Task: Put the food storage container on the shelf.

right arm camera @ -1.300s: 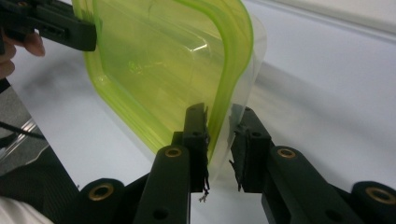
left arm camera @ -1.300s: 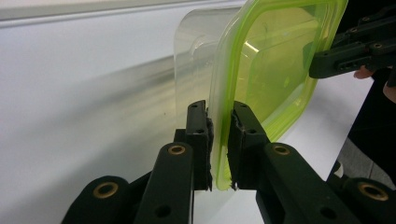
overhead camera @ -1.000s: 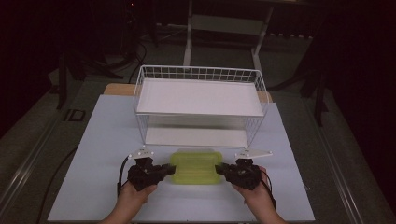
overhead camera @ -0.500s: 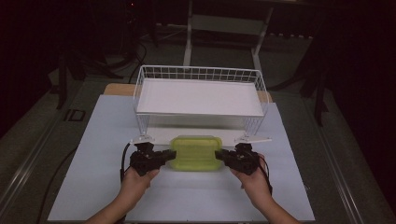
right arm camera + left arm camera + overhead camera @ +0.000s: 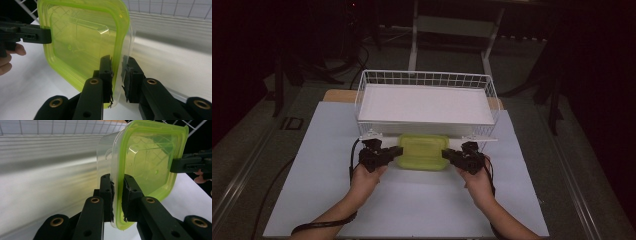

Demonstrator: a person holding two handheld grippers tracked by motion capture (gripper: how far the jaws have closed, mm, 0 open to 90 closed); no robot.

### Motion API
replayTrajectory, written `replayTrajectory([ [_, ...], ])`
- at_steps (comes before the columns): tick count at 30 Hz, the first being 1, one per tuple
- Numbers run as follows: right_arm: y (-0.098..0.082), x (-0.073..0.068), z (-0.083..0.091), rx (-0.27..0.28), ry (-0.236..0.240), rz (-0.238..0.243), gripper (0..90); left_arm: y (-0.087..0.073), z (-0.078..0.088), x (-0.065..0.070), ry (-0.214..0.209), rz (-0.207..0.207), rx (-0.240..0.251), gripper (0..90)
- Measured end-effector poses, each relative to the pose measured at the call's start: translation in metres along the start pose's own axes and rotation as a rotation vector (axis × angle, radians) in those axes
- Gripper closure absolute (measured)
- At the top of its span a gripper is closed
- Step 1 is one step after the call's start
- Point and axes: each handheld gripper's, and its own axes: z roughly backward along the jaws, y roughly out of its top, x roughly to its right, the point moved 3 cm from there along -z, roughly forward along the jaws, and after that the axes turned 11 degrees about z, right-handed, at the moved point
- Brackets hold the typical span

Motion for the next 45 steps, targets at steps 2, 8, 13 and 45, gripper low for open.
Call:
replayTrajectory([
  [2, 0.000, 0.004, -0.005, -0.003, -0.011, -0.003, 78.5, 0.000, -0.005, -0.003, 0.004, 0.008, 0.008, 80.6],
  [8, -0.001, 0.010, -0.019, 0.002, -0.037, -0.011, 78.4, 0.002, -0.016, -0.015, 0.009, 0.028, 0.012, 80.5],
  [13, -0.001, 0.016, -0.027, -0.005, -0.051, -0.019, 78.3, 0.003, -0.024, -0.020, 0.013, 0.043, 0.013, 80.5],
  [45, 0.006, 0.022, -0.051, 0.003, -0.169, -0.022, 58.6, 0.017, -0.045, -0.024, 0.044, 0.057, 0.031, 56.5],
])
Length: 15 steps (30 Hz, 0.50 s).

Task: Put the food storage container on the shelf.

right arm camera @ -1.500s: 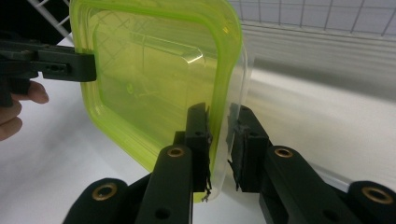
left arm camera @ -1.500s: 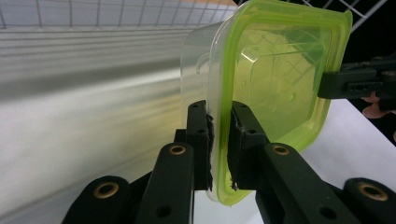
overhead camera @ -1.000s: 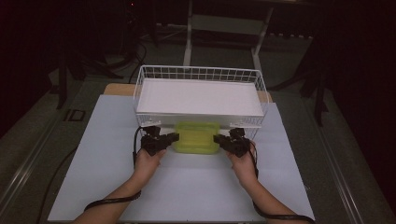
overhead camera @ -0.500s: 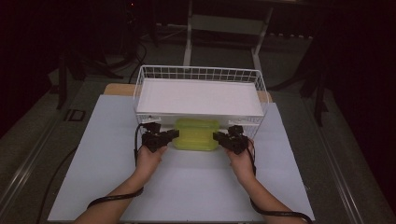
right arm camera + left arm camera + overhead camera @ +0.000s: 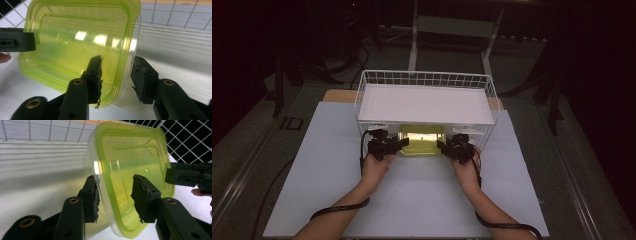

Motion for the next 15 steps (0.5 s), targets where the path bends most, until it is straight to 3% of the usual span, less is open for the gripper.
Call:
replayTrajectory([
  [5, -0.0014, 0.0011, -0.0033, -0.006, -0.016, -0.020, 55.8, 0.0004, -0.0049, -0.0045, -0.010, 0.001, -0.013, 50.5],
  [6, -0.0017, 0.0012, -0.0041, -0.007, -0.016, -0.022, 55.1, 0.0012, -0.0064, -0.0039, -0.003, 0.016, 0.003, 50.2],
  [9, -0.0017, 0.0013, -0.0041, 0.010, -0.021, -0.027, 53.2, 0.0026, -0.0061, -0.0044, 0.025, 0.000, 0.009, 46.5],
  [12, -0.0005, 0.0000, -0.0008, 0.021, -0.038, -0.002, 50.6, 0.0032, -0.0030, -0.0063, 0.046, -0.001, 0.022, 45.2],
  [14, -0.0008, -0.0007, 0.0023, 0.026, -0.041, 0.010, 49.8, 0.0030, 0.0000, -0.0062, 0.038, 0.000, 0.034, 41.8],
  [15, -0.0012, -0.0018, 0.0045, 0.027, -0.041, 0.005, 49.4, 0.0031, 0.0024, -0.0069, 0.041, -0.017, 0.036, 39.8],
])
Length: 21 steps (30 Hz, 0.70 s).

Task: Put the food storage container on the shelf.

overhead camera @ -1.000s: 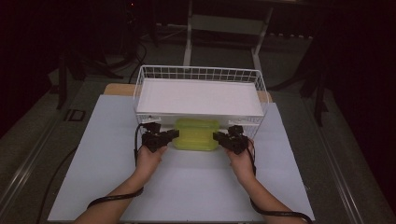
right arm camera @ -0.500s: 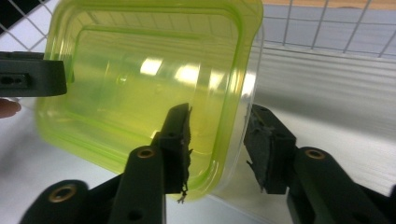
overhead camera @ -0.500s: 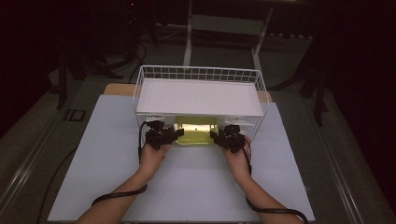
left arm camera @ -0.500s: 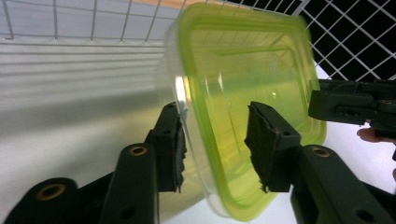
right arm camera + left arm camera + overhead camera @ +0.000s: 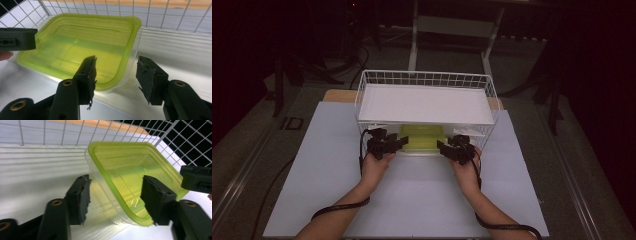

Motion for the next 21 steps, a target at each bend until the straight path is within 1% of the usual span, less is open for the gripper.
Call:
replayTrajectory([
  [1, 0.000, 0.000, 0.002, 0.006, 0.003, 0.008, 49.3, -0.001, 0.003, 0.001, 0.007, -0.003, 0.008, 39.1],
  [2, -0.001, -0.001, 0.004, 0.011, 0.005, 0.007, 49.3, -0.001, 0.006, 0.003, 0.005, 0.009, 0.027, 39.1],
  [3, -0.001, -0.003, 0.007, 0.012, 0.004, 0.010, 49.4, -0.001, 0.009, 0.003, 0.000, -0.003, 0.042, 39.2],
  [4, -0.001, -0.004, 0.009, 0.016, 0.004, 0.020, 49.5, -0.001, 0.009, 0.003, 0.000, -0.003, 0.042, 40.0],
  [5, -0.001, -0.006, 0.011, 0.018, 0.008, 0.021, 49.8, -0.002, 0.016, 0.005, -0.004, -0.018, 0.052, 41.4],
  [8, -0.001, -0.013, 0.018, 0.031, 0.026, 0.030, 52.2, -0.007, 0.027, 0.009, -0.006, -0.030, 0.054, 41.3],
  [9, 0.000, -0.016, 0.019, 0.032, 0.035, 0.037, 53.3, -0.009, 0.030, 0.009, -0.003, -0.060, 0.048, 41.3],
  [10, 0.000, -0.020, 0.021, 0.034, 0.040, 0.044, 56.8, -0.011, 0.034, 0.009, 0.010, -0.079, 0.048, 41.2],
  [11, 0.000, -0.024, 0.022, 0.036, 0.046, 0.057, 57.6, -0.013, 0.038, 0.010, 0.015, -0.091, 0.049, 41.2],
  [13, -0.001, -0.031, 0.023, 0.045, 0.054, 0.074, 64.7, -0.015, 0.046, 0.011, 0.008, -0.111, 0.056, 41.0],
  [15, -0.002, -0.037, 0.023, 0.041, 0.061, 0.094, 71.7, -0.018, 0.055, 0.013, 0.000, -0.124, 0.063, 38.9],
  [16, -0.002, -0.037, 0.023, 0.041, 0.061, 0.094, 71.7, -0.018, 0.055, 0.013, 0.000, -0.124, 0.063, 38.0],
  [17, -0.004, -0.042, 0.022, 0.041, 0.052, 0.106, 85.3, -0.021, 0.064, 0.014, -0.044, -0.141, 0.066, 37.6],
  [18, -0.005, -0.045, 0.024, 0.055, 0.035, 0.114, 89.7, -0.024, 0.069, 0.014, -0.083, -0.158, 0.052, 37.1],
  [19, -0.005, -0.047, 0.025, 0.062, 0.024, 0.123, 89.9, -0.026, 0.073, 0.015, -0.111, -0.166, 0.054, 33.2],
  [20, -0.005, -0.049, 0.026, 0.069, 0.018, 0.122, 90.0, -0.028, 0.077, 0.015, -0.132, -0.182, 0.052, 32.3],
  [21, -0.005, -0.051, 0.026, 0.076, 0.023, 0.117, 90.0, -0.031, 0.081, 0.014, -0.149, -0.193, 0.054, 31.8],
])
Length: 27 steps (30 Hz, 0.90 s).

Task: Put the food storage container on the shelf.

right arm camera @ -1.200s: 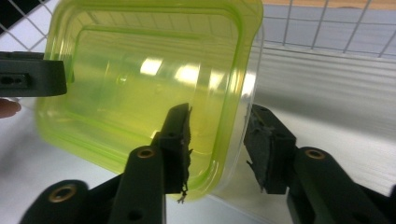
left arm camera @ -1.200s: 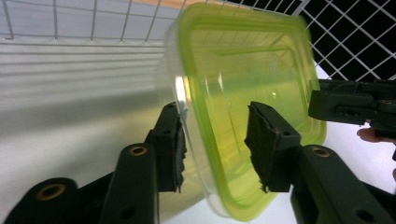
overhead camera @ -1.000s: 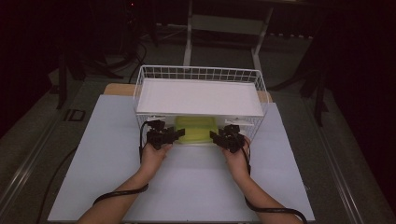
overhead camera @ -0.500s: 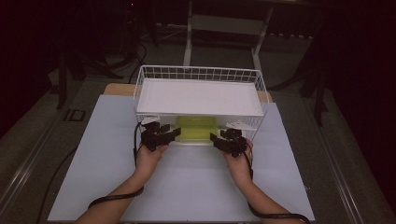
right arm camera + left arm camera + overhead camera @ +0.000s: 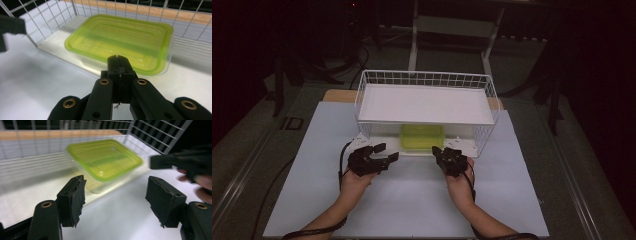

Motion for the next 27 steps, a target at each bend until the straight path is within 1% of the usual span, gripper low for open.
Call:
replayTrajectory([
  [1, 0.000, -0.002, -0.001, -0.004, 0.009, -0.002, 90.0, -0.002, 0.003, 0.000, -0.016, -0.005, -0.001, 29.4],
  [3, -0.002, -0.004, -0.004, -0.019, 0.018, -0.006, 90.0, -0.006, 0.007, 0.001, -0.041, -0.016, -0.001, 27.4],
  [4, -0.003, -0.006, -0.006, -0.030, 0.023, -0.003, 90.0, -0.008, 0.008, 0.001, -0.050, -0.022, 0.003, 24.6],
  [5, -0.003, -0.006, -0.006, -0.030, 0.023, -0.003, 90.0, -0.008, 0.008, 0.001, -0.050, -0.022, 0.003, 19.8],
  [6, -0.006, -0.006, -0.011, -0.046, 0.024, -0.006, 90.0, -0.012, 0.009, 0.002, -0.069, -0.018, -0.010, 15.6],
  [7, -0.007, -0.006, -0.013, -0.049, 0.019, -0.001, 90.0, -0.014, 0.011, 0.002, -0.076, -0.015, -0.008, 14.5],
  [8, -0.007, -0.007, -0.015, -0.052, 0.017, -0.001, 90.0, -0.015, 0.013, 0.003, -0.069, -0.018, -0.005, 14.4],
  [9, -0.008, -0.007, -0.018, -0.057, 0.019, -0.006, 90.0, -0.016, 0.013, 0.003, -0.058, -0.019, -0.011, 11.9],
  [10, -0.009, -0.007, -0.020, -0.062, 0.021, -0.008, 90.0, -0.017, 0.014, 0.003, -0.049, -0.012, -0.021, 3.8],
  [11, -0.009, -0.007, -0.020, -0.062, 0.021, -0.008, 90.0, -0.017, 0.014, 0.003, -0.049, -0.012, -0.021, 0.0],
  [13, -0.009, -0.010, -0.027, -0.071, 0.020, 0.000, 90.0, -0.019, 0.017, 0.003, -0.042, -0.018, -0.026, 0.0],
  [14, -0.009, -0.010, -0.027, -0.071, 0.020, 0.000, 90.0, -0.020, 0.019, 0.003, -0.041, -0.024, -0.019, 0.0],
  [15, -0.009, -0.011, -0.032, -0.078, 0.021, -0.004, 90.0, -0.023, 0.021, 0.003, -0.030, -0.037, -0.010, 0.0],
  [16, -0.010, -0.011, -0.034, -0.077, 0.020, -0.001, 90.0, -0.023, 0.021, 0.003, -0.030, -0.037, -0.010, 0.0],
  [17, -0.010, -0.012, -0.036, -0.081, 0.020, 0.004, 90.0, -0.025, 0.023, 0.002, -0.018, -0.043, 0.003, 0.0],
  [19, -0.010, -0.013, -0.042, -0.087, 0.017, 0.003, 90.0, -0.027, 0.024, 0.002, -0.016, -0.055, 0.037, 0.0],
  [21, -0.011, -0.013, -0.046, -0.089, 0.013, 0.011, 90.0, -0.028, 0.023, 0.002, -0.004, -0.066, 0.038, 0.1],
  [24, -0.010, -0.013, -0.050, -0.089, 0.010, 0.002, 90.0, -0.027, 0.023, 0.002, -0.008, -0.065, 0.043, 0.1],
  [25, -0.009, -0.012, -0.056, -0.091, 0.010, -0.008, 90.0, -0.026, 0.024, 0.002, -0.008, -0.065, 0.052, 0.1],
  [27, -0.006, -0.012, -0.060, -0.089, 0.007, -0.012, 90.0, -0.026, 0.024, 0.001, -0.008, -0.063, 0.058, 0.1],
])
